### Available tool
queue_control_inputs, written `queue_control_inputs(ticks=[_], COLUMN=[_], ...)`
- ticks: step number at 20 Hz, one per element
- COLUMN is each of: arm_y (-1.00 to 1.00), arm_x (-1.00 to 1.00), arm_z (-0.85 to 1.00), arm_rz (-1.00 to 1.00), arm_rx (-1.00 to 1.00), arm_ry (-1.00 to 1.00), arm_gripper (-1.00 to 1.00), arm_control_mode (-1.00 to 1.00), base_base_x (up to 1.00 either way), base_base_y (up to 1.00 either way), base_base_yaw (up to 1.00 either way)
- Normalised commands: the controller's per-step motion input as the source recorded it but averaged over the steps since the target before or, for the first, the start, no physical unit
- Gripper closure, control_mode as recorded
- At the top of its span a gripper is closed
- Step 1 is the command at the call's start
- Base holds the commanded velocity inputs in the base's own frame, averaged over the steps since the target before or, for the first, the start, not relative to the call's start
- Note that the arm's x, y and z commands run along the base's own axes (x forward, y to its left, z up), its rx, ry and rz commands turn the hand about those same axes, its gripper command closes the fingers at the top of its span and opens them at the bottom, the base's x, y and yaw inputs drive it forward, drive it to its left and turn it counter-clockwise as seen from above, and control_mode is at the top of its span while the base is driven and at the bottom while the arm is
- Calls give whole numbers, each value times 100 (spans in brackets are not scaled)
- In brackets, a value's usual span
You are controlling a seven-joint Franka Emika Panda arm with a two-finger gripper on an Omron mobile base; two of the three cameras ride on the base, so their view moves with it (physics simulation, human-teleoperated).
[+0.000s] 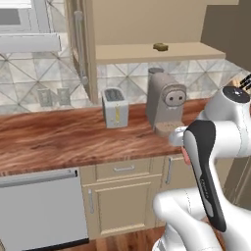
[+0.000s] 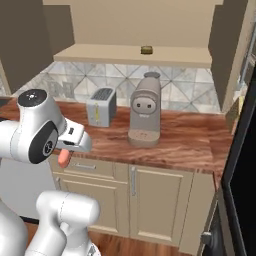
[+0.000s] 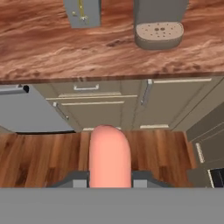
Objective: Pick up the bar soap and sponge from the sink, and place them back in the cabinet, and close the cabinet doors.
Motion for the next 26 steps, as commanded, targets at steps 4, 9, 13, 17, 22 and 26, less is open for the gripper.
queue_control_inputs(ticks=[4,9,13,17,22,26], arm_y=[0,0,0,0,0,0], arm_x=[0,0,0,0,0,0], arm_z=[0,0,0,0,0,0], arm_rz=[0,0,0,0,0,0], arm_rx=[0,0,0,0,0,0], arm_ry=[0,0,0,0,0,0], arm_gripper=[100,100,100,100,100,100], arm_control_mode=[100,100,100,100,100,100], base_base_x=[0,18,31,45,48,48], base_base_y=[-71,-12,20,31,22,-2], base_base_yaw=[3,0,0,0,0,0])
